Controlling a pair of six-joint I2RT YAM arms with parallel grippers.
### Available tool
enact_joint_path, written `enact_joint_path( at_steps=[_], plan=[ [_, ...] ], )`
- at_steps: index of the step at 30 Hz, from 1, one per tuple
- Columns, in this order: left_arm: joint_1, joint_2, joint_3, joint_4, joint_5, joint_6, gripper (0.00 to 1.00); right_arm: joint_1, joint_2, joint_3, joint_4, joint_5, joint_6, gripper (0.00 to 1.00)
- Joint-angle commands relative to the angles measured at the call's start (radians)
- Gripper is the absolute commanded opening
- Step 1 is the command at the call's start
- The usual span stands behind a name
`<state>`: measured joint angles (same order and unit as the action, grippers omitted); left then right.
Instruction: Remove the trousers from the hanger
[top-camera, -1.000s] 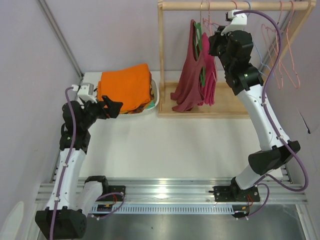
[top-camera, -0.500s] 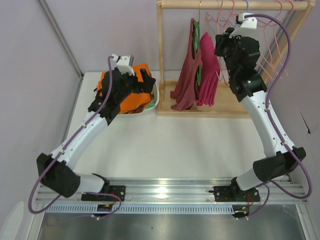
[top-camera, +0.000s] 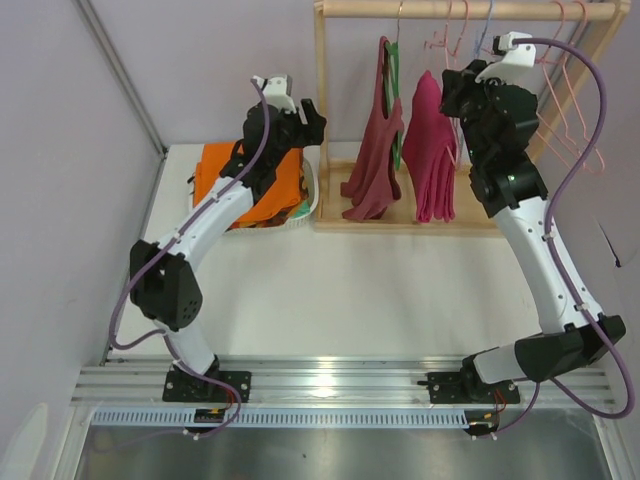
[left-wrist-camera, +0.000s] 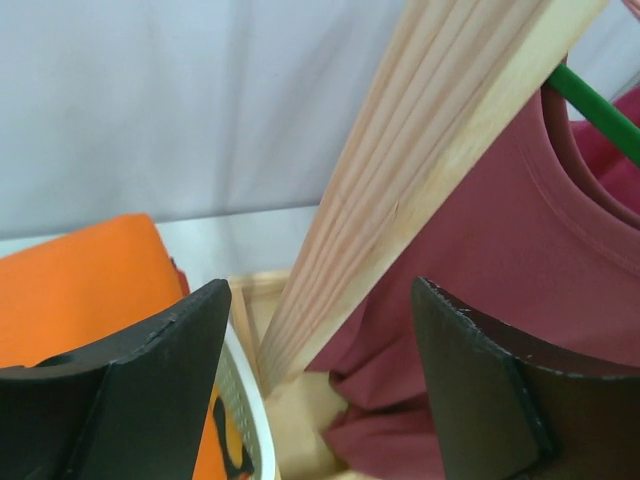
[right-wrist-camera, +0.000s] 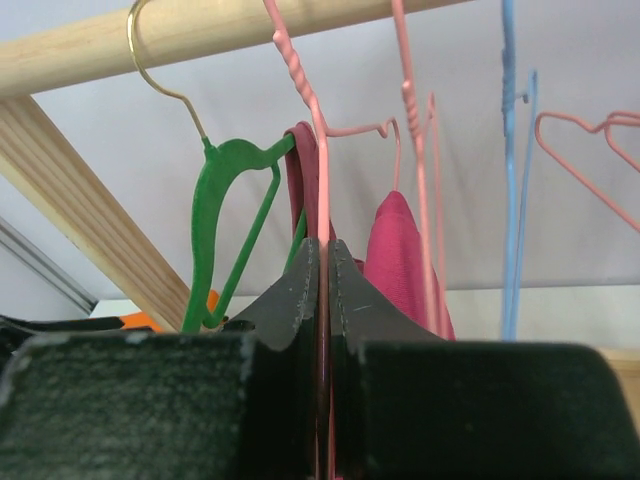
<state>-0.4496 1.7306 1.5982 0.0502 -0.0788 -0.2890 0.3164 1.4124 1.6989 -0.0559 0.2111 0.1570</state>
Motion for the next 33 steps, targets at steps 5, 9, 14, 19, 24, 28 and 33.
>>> enact_joint_path(
  at_steps=[5, 9, 14, 19, 24, 28, 33],
  plan=[
    [-0.035, 0.138, 0.204, 0.089, -0.001, -0.004, 0.73, -0.004, -0.133, 0.019, 0.214, -0.032, 0.03, 0.0],
    [-0.037, 0.207, 0.273, 0.109, 0.011, -0.004, 0.7, -0.004, -0.188, -0.016, 0.223, -0.061, 0.049, 0.0],
    [-0.038, 0.325, 0.446, 0.053, 0.03, 0.011, 0.65, -0.004, -0.228, -0.057, 0.206, -0.05, 0.055, 0.0],
    [-0.038, 0.437, 0.646, 0.039, 0.071, 0.005, 0.59, -0.004, -0.277, -0.1, 0.188, -0.058, 0.075, 0.0],
    [-0.038, 0.529, 0.759, 0.068, 0.149, -0.012, 0.55, -0.004, -0.313, -0.136, 0.162, -0.068, 0.096, 0.0],
    [-0.038, 0.608, 0.819, 0.134, 0.198, -0.083, 0.55, 0.001, -0.336, -0.156, 0.139, -0.079, 0.105, 0.0],
    [-0.047, 0.682, 0.897, 0.201, 0.249, -0.182, 0.57, 0.033, -0.369, -0.176, 0.105, -0.067, 0.084, 0.0]
  ],
)
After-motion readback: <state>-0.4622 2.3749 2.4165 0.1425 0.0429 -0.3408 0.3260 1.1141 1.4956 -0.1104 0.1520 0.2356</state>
